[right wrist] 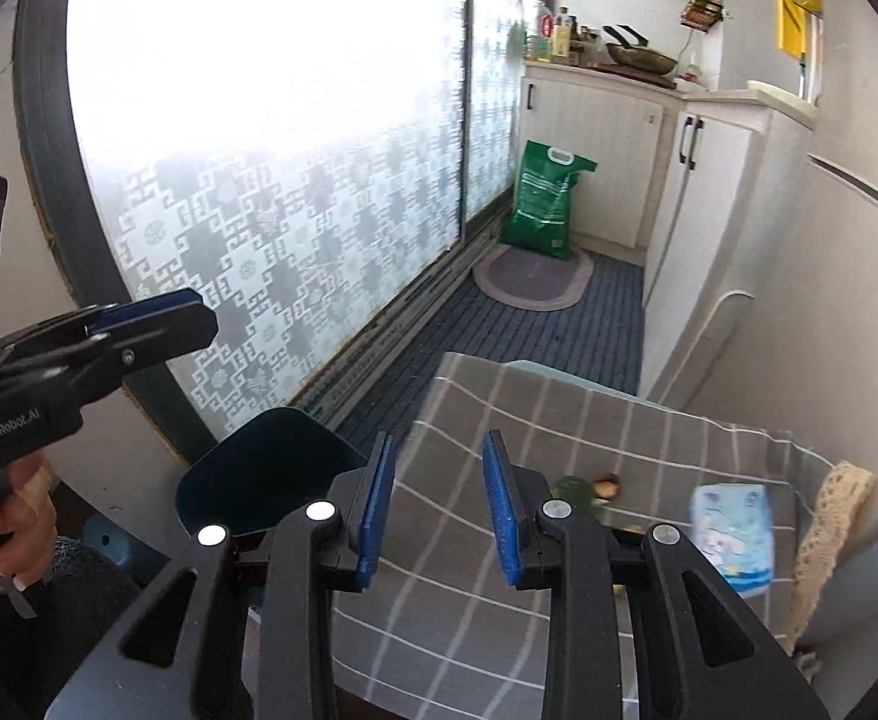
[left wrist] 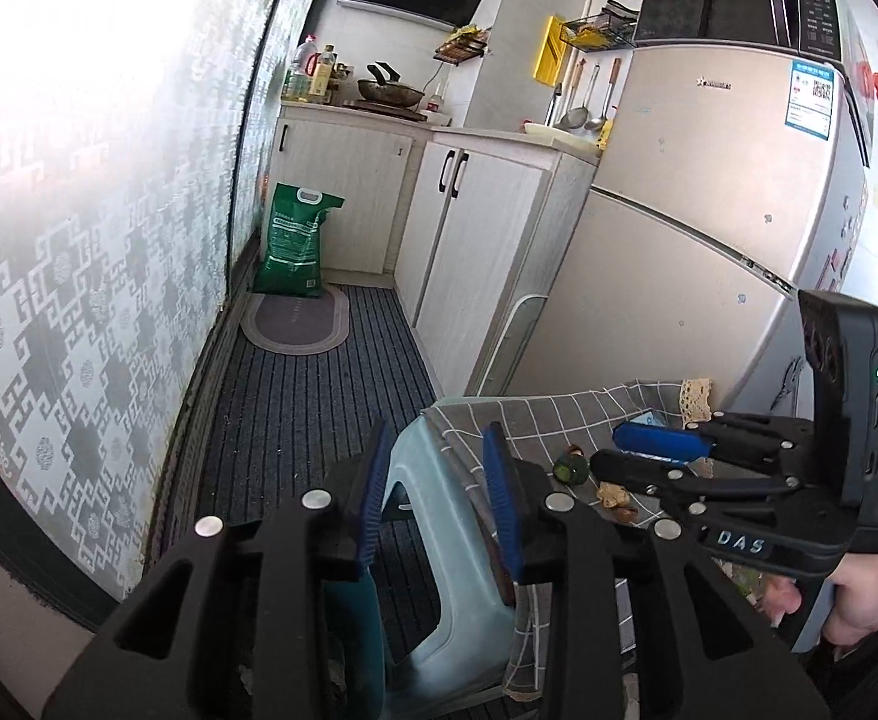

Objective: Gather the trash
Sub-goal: 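Return both grippers to the stool and grasp the green cucumber end with the left gripper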

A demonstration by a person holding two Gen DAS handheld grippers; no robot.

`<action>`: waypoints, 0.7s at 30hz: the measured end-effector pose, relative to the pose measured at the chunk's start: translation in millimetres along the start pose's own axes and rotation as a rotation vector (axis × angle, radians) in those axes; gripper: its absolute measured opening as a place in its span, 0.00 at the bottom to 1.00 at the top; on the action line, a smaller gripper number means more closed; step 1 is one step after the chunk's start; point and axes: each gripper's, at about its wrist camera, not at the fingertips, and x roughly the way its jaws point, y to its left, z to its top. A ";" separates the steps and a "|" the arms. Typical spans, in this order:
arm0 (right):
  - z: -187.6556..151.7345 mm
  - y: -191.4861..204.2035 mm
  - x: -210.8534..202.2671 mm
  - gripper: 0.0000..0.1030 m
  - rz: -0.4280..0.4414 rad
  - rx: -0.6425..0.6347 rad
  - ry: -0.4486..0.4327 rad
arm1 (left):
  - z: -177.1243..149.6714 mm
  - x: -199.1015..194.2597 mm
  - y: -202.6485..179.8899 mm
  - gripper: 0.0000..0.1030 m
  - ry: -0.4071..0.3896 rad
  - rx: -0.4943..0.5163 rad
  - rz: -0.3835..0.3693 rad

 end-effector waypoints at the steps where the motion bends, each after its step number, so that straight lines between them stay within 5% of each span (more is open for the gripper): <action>1: -3.2 -10.3 -6.1 0.29 -0.013 0.014 -0.009 | -0.5 6.6 -6.9 0.33 0.009 0.010 -0.004; 12: -46.2 -92.5 -23.9 0.34 -0.051 0.127 -0.002 | -22.6 85.0 -71.4 0.41 0.138 0.124 -0.062; 21: -62.7 -128.1 -23.7 0.42 -0.072 0.184 0.008 | -37.4 137.2 -91.3 0.47 0.216 0.168 -0.039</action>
